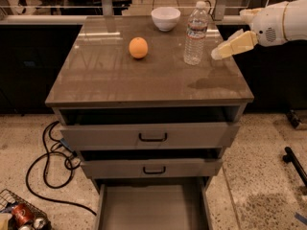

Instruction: Place water bottle into bottom drawer

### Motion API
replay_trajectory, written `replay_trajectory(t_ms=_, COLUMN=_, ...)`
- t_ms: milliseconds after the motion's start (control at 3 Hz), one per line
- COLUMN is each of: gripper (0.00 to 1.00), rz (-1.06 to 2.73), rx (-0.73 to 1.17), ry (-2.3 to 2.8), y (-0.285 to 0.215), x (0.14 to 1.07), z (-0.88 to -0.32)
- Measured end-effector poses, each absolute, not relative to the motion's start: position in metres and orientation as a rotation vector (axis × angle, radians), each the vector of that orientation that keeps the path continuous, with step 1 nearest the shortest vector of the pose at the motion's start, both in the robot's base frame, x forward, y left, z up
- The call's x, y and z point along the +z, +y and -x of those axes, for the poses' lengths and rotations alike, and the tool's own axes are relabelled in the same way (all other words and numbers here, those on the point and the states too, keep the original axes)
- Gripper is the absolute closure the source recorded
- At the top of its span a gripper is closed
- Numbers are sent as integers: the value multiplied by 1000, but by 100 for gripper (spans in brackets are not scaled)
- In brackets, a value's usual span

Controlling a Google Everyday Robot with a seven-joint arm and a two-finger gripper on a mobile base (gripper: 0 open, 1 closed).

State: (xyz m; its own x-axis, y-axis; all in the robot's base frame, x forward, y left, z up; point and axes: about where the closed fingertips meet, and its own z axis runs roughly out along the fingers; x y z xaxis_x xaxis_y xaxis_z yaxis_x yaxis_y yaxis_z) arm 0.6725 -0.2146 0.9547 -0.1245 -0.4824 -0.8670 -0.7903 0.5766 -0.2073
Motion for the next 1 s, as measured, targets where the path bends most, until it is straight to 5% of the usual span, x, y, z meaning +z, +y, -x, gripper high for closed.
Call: replay_trajectory(t_ms=1000, gripper=0, rz=972, rx=508, ry=1582, y=-199, x=931, z=-736)
